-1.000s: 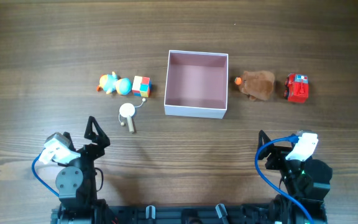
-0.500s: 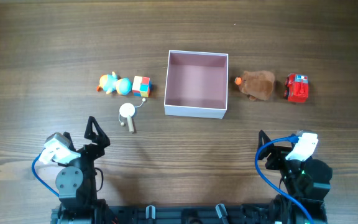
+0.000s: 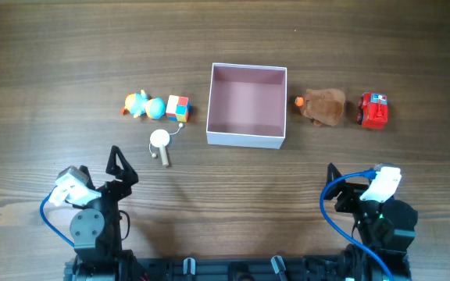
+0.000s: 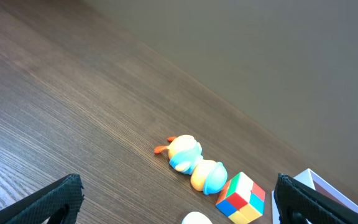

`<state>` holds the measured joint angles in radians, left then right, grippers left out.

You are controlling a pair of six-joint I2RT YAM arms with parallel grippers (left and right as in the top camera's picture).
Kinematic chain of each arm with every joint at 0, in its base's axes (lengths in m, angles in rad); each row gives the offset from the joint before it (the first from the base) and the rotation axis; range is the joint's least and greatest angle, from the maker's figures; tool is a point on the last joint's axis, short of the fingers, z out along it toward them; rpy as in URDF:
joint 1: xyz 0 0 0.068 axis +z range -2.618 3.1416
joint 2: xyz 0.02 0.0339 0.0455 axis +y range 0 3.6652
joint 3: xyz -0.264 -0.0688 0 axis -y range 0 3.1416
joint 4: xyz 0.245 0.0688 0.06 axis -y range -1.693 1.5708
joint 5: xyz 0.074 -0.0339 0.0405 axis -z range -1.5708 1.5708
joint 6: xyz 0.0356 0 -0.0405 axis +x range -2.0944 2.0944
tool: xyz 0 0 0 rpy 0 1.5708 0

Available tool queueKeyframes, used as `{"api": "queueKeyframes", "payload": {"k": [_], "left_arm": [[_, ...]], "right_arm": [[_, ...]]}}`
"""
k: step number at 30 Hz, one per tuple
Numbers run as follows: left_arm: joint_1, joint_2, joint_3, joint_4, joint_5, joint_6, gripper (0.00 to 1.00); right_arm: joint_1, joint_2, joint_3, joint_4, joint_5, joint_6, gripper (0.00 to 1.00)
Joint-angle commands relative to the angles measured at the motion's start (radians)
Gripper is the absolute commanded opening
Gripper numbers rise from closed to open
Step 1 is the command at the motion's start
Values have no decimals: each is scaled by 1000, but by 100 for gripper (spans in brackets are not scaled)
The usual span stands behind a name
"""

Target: Pack container

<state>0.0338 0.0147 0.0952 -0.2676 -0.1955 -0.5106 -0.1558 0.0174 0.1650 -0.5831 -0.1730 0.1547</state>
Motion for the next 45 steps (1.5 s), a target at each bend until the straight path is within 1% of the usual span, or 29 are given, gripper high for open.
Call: {"api": "queueKeyframes", "payload": {"k": [1,2,4,5,6,8,9,11,12,16,20,24,26,28,30,31,35,38,42,45], "left_arm": [[-6,-12,-11,7,16,8,100],[-6,-12,-11,7,16,8,100],[-6,-12,-11,6,24,8,100],[-6,-12,-11,6,47,9,100],[-6,-12,-11,6,106,9,100],[-6,-12,-11,3,175,9,100],[-6,-12,-11,-3,200,9,100],[-6,-5,-8,-14,223,9,100],[-6,13,12,-46,249,9,99],[-6,100,100,-140,250,14,100],[-6,262,217,-170,248,98,100],[-5,456,392,-216,227,115,100],[-5,552,492,-247,209,121,100],[-5,658,605,-286,209,175,100],[-5,738,688,-325,205,205,100],[-4,796,745,-354,205,227,100],[-1,957,890,-442,185,295,100],[1,1060,957,-479,141,302,100],[26,1148,977,-481,141,302,100],[37,1182,977,-481,141,302,100]], "right_arm": [[4,-13,-6,2,65,-24,100],[4,-13,-6,13,59,-12,100],[4,-13,-6,46,6,87,100],[4,-13,-6,56,-31,172,100],[4,-13,-6,69,-53,336,100],[4,-13,-6,58,-67,567,100],[4,-13,-6,52,-102,618,100],[4,-13,-5,84,-207,530,100],[4,-9,-3,132,-325,428,100],[4,53,61,135,-333,385,100],[4,206,187,119,-304,269,100],[4,461,402,-37,-220,130,100],[4,597,523,-125,-170,93,100],[4,741,660,-212,-130,66,100],[4,846,769,-277,-125,31,100],[4,921,850,-325,-121,20,99],[5,1132,1085,-470,-106,-27,100],[16,1260,1225,-550,-54,-35,99],[61,1416,1371,-658,80,-63,99],[95,1492,1392,-646,135,-62,100]]}}
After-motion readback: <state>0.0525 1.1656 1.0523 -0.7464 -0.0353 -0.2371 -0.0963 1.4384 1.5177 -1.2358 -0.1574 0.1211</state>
